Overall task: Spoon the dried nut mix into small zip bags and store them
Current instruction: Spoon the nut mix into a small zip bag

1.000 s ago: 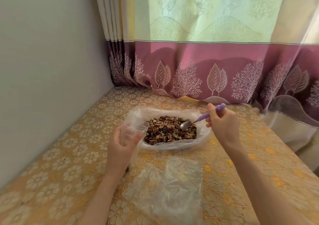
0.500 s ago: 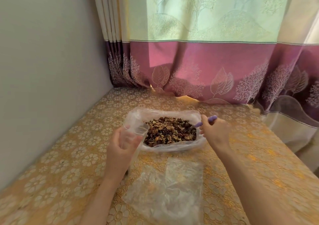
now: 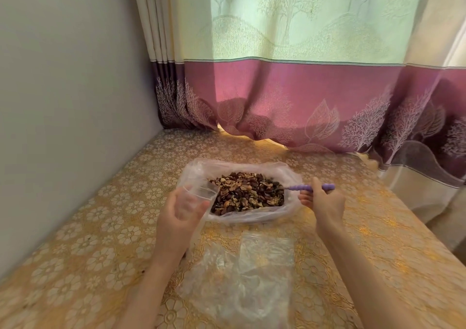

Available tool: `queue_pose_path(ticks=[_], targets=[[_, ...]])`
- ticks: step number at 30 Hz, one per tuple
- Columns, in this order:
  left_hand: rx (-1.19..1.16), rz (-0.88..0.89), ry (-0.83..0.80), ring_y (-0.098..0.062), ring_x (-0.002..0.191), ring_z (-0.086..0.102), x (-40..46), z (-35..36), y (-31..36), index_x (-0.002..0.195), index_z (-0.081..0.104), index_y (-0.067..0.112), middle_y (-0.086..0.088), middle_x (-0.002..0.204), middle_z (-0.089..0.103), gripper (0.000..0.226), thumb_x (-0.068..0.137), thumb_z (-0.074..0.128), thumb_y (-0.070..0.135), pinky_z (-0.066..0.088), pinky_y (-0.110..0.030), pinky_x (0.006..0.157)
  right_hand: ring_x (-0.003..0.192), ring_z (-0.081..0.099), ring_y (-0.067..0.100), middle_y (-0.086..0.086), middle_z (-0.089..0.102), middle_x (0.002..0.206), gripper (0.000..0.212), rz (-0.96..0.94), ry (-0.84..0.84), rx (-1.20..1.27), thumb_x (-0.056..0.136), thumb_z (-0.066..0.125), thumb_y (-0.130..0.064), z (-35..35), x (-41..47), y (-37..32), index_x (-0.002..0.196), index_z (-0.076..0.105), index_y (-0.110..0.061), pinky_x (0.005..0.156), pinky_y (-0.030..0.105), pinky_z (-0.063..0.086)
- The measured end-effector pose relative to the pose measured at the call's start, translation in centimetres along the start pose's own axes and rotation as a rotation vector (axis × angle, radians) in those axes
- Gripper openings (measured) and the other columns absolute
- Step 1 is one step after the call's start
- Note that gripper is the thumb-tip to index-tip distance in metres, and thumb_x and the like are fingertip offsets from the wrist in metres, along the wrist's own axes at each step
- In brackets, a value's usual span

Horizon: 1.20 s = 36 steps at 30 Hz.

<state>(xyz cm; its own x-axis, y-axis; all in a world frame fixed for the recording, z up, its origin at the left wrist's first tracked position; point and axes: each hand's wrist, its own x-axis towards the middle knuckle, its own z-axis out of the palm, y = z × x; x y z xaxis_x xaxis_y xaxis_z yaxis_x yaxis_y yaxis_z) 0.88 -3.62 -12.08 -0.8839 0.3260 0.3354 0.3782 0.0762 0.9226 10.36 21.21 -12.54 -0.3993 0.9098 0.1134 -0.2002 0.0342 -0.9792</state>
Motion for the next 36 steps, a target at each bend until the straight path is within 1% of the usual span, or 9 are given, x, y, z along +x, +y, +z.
queue_pose_path(ticks=[5, 8, 10, 15, 18, 22, 27, 33, 36], targets=[[0.039, 0.004, -0.004, -0.057, 0.096, 0.054, -0.1, 0.2, -0.4, 0.125, 0.049, 0.027, -0.004, 0.112, 0.062, 0.077, 0.063, 0.061, 0.069, 0.048, -0.063, 0.077, 0.057, 0.059, 0.018, 0.012, 0.072, 0.067, 0.043, -0.022, -0.029, 0.038, 0.097, 0.051, -0.02, 0.4, -0.3, -1.6, 0.06, 0.07, -0.008, 0.05, 0.021, 0.048], [0.042, 0.017, -0.006, -0.032, 0.098, 0.061, 0.0, 0.2, -0.9, 0.124, 0.05, 0.026, 0.003, 0.111, 0.062, 0.081, 0.061, 0.059, 0.077, 0.051, -0.053, 0.086, 0.055, 0.059, 0.016, 0.019, 0.072, 0.075, 0.037, -0.038, -0.1, 0.1, 0.097, 0.05, -0.019, 1.1, -1.2, -3.4, 0.077, 0.066, 0.006, 0.047, 0.018, 0.048], [0.045, 0.007, 0.003, -0.013, 0.099, 0.06, 0.2, 0.2, -1.2, 0.122, 0.05, 0.028, 0.008, 0.111, 0.061, 0.076, 0.062, 0.061, 0.074, 0.052, -0.045, 0.089, 0.053, 0.059, 0.015, 0.019, 0.071, 0.074, 0.034, -0.044, -0.159, 0.144, 0.097, 0.05, -0.019, 1.7, -2.0, -4.7, 0.076, 0.065, 0.004, 0.047, 0.018, 0.048], [0.006, -0.016, -0.002, -0.009, 0.097, 0.061, 0.2, 0.2, -1.2, 0.119, 0.049, 0.033, 0.013, 0.108, 0.061, 0.085, 0.052, 0.058, 0.084, 0.053, -0.042, 0.087, 0.054, 0.059, 0.012, 0.016, 0.073, 0.076, 0.033, -0.023, -0.363, 0.181, 0.097, 0.051, -0.02, 3.7, -5.0, -7.2, 0.072, 0.064, -0.001, 0.046, 0.016, 0.047], [-0.011, -0.023, 0.015, -0.007, 0.096, 0.06, 0.2, 0.2, -0.8, 0.111, 0.048, 0.038, 0.012, 0.106, 0.061, 0.064, 0.06, 0.062, 0.073, 0.052, -0.036, 0.087, 0.054, 0.058, 0.012, 0.013, 0.074, 0.077, 0.036, -0.074, -0.492, 0.121, 0.097, 0.05, -0.021, 4.9, -6.8, -7.6, 0.071, 0.066, -0.003, 0.047, 0.017, 0.047], [-0.07, -0.028, 0.022, -0.011, 0.069, 0.055, 0.2, 0.0, -0.5, 0.11, 0.053, 0.031, 0.006, 0.1, 0.065, 0.058, 0.061, 0.064, 0.06, 0.048, -0.031, 0.066, 0.055, 0.059, 0.019, 0.007, 0.074, 0.075, 0.033, -0.291, -0.599, 0.016, 0.097, 0.05, -0.016, 6.0, -8.5, -7.7, 0.072, 0.069, -0.005, 0.049, 0.024, 0.05], [-0.134, -0.041, 0.081, -0.014, 0.043, 0.046, 0.2, -0.5, -0.6, 0.106, 0.056, 0.025, 0.0, 0.064, 0.057, 0.052, 0.065, 0.067, 0.056, 0.042, -0.023, 0.036, 0.06, 0.058, 0.02, 0.006, 0.075, 0.08, 0.02, -0.378, -0.723, -0.036, 0.095, 0.052, -0.009, 6.3, -8.7, -7.9, 0.085, 0.066, 0.002, 0.052, 0.024, 0.05], [-0.089, 0.006, 0.08, -0.021, 0.074, 0.062, 0.2, -0.5, -0.5, 0.108, 0.055, 0.025, 0.0, 0.097, 0.065, 0.055, 0.066, 0.065, 0.06, 0.052, -0.034, 0.062, 0.058, 0.058, 0.018, 0.006, 0.074, 0.079, 0.025, -0.392, -0.629, 0.06, 0.097, 0.048, -0.012, 5.0, -7.3, -8.3, 0.083, 0.067, -0.001, 0.051, 0.022, 0.049], [-0.087, 0.011, 0.061, -0.02, 0.063, 0.056, 0.2, -0.5, -0.4, 0.114, 0.053, 0.019, -0.008, 0.097, 0.065, 0.065, 0.065, 0.064, 0.061, 0.047, -0.037, 0.057, 0.059, 0.054, 0.018, 0.012, 0.074, 0.08, 0.037, -0.328, -0.467, 0.087, 0.098, 0.048, -0.021, 3.8, -5.6, -7.9, 0.071, 0.069, -0.007, 0.051, 0.021, 0.046]])
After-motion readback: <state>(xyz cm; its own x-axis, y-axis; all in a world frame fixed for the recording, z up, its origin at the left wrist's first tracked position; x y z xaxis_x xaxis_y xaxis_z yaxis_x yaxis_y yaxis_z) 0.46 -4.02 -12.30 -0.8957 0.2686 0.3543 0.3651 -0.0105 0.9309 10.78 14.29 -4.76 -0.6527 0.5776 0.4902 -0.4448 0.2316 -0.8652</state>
